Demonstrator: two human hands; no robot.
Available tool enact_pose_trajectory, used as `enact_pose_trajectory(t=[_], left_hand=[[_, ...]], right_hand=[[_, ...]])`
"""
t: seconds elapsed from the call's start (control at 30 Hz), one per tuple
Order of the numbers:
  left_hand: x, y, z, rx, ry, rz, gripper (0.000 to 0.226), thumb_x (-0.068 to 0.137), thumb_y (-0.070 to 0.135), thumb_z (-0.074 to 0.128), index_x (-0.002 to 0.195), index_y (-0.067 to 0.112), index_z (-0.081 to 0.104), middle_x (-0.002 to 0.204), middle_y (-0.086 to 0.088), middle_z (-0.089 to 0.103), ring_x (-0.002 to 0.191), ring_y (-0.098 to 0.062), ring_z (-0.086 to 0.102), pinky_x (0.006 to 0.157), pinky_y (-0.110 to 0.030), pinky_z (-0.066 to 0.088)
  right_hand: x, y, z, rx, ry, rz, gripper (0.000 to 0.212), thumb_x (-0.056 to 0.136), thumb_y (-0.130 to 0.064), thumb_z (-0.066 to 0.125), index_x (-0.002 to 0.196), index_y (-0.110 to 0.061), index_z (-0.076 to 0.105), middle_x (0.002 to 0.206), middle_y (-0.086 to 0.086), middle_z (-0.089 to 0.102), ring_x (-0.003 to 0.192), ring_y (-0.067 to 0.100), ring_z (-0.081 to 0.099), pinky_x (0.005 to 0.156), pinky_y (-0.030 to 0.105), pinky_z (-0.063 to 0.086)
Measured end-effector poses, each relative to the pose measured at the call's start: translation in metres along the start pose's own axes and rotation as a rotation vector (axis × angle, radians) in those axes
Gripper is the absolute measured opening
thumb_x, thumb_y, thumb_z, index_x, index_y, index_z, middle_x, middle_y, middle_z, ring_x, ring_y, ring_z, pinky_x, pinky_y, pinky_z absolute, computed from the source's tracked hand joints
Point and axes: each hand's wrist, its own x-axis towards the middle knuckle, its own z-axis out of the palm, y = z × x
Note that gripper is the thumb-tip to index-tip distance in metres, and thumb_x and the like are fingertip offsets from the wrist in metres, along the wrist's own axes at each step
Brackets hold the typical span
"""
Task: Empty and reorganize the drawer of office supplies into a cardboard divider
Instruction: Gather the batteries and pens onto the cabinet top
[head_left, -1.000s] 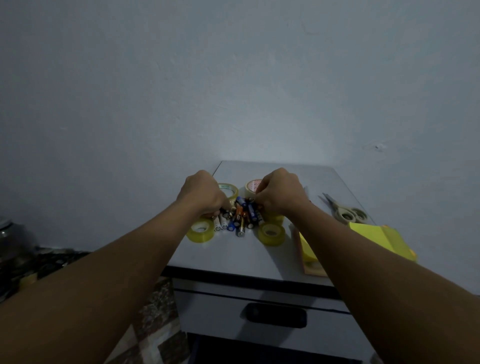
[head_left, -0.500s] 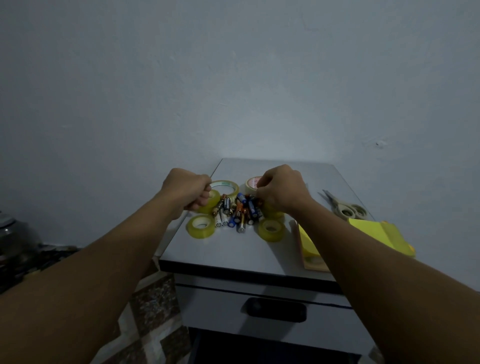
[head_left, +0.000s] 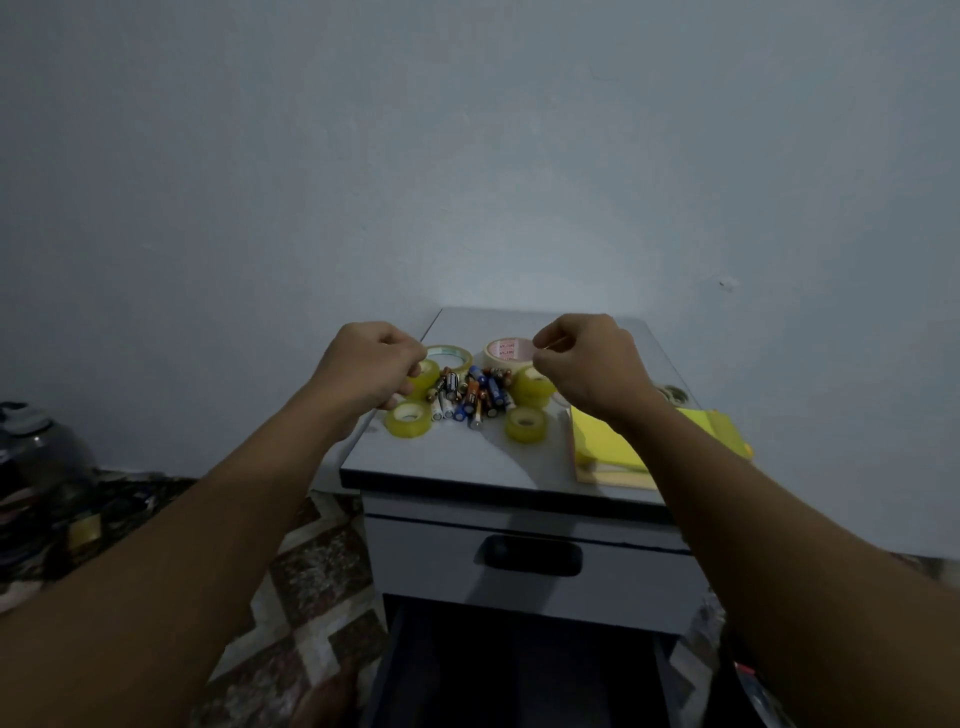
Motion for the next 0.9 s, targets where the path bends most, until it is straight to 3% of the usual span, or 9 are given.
enact_pose_trajectory(t=[0.13, 0.23, 0.4, 0.5, 0.63, 0.73, 0.8, 0.9], left_hand=[[-0.045, 0.008, -0.002, -0.056, 0.016, 0.014, 0.014, 0.091, 0.020, 0.063, 0.090, 0.010, 0.072, 0.083, -0.005, 0.072, 0.072, -0.016, 0.064, 0.065, -0.032, 0.051], [-0.086, 0.001, 0.003, -0.130, -0.006, -0.039, 0.015, 0.091, 0.023, 0.063, 0.089, 0.011, 0.072, 0.085, -0.004, 0.074, 0.074, -0.015, 0.066, 0.066, -0.031, 0.050], [-0.159, -0.040, 0.031, -0.113, -0.144, -0.238, 0.016, 0.096, 0.030, 0.061, 0.089, 0.018, 0.070, 0.094, -0.004, 0.075, 0.087, -0.019, 0.069, 0.069, -0.030, 0.050], [-0.206, -0.072, 0.050, -0.054, -0.289, -0.418, 0.017, 0.098, 0.034, 0.058, 0.093, 0.021, 0.068, 0.101, -0.003, 0.071, 0.096, -0.019, 0.066, 0.071, -0.028, 0.050], [-0.258, -0.106, 0.065, 0.002, -0.439, -0.616, 0.021, 0.099, 0.039, 0.056, 0.100, 0.021, 0.066, 0.104, 0.001, 0.068, 0.090, -0.013, 0.062, 0.062, -0.024, 0.044], [-0.278, -0.127, 0.071, -0.017, -0.408, -0.722, 0.022, 0.098, 0.032, 0.057, 0.099, 0.013, 0.067, 0.096, -0.002, 0.066, 0.081, -0.013, 0.060, 0.058, -0.024, 0.043], [-0.285, -0.142, 0.073, -0.011, -0.390, -0.779, 0.019, 0.096, 0.030, 0.059, 0.096, 0.012, 0.066, 0.094, -0.004, 0.066, 0.081, -0.016, 0.060, 0.066, -0.025, 0.050], [-0.291, -0.154, 0.076, 0.014, -0.418, -0.823, 0.023, 0.096, 0.032, 0.060, 0.103, 0.011, 0.066, 0.098, -0.007, 0.066, 0.081, -0.017, 0.059, 0.063, -0.025, 0.047]], right_hand=[[-0.051, -0.006, -0.021, 0.110, 0.058, 0.048, 0.018, 0.084, -0.020, 0.064, 0.099, -0.018, 0.073, 0.091, -0.002, 0.073, 0.083, 0.016, 0.067, 0.075, 0.032, 0.054], [-0.103, 0.000, -0.025, 0.263, 0.080, 0.156, 0.010, 0.084, -0.021, 0.065, 0.090, -0.020, 0.072, 0.082, -0.003, 0.071, 0.071, 0.014, 0.062, 0.066, 0.032, 0.050], [-0.211, 0.028, -0.010, 0.454, -0.057, 0.530, 0.006, 0.091, -0.022, 0.065, 0.095, -0.019, 0.067, 0.090, 0.002, 0.069, 0.077, 0.020, 0.063, 0.064, 0.034, 0.049], [-0.272, 0.053, 0.012, 0.547, -0.128, 0.763, 0.010, 0.092, -0.014, 0.061, 0.095, -0.007, 0.067, 0.076, 0.005, 0.059, 0.064, 0.018, 0.052, 0.051, 0.026, 0.036], [-0.333, 0.086, 0.043, 0.533, -0.205, 0.990, 0.018, 0.088, -0.013, 0.056, 0.073, -0.016, 0.065, 0.063, 0.001, 0.055, 0.056, 0.016, 0.049, 0.042, 0.021, 0.031], [-0.356, 0.096, 0.055, 0.492, -0.208, 1.038, 0.020, 0.076, -0.016, 0.054, 0.057, -0.019, 0.058, 0.057, 0.000, 0.051, 0.051, 0.017, 0.046, 0.047, 0.026, 0.033], [-0.362, 0.097, 0.056, 0.485, -0.192, 1.079, 0.016, 0.075, -0.017, 0.056, 0.060, -0.019, 0.059, 0.059, 0.001, 0.052, 0.054, 0.019, 0.046, 0.049, 0.030, 0.034], [-0.372, 0.098, 0.056, 0.500, -0.167, 1.126, 0.017, 0.084, -0.011, 0.055, 0.069, -0.011, 0.063, 0.058, 0.005, 0.054, 0.053, 0.020, 0.047, 0.050, 0.031, 0.037]])
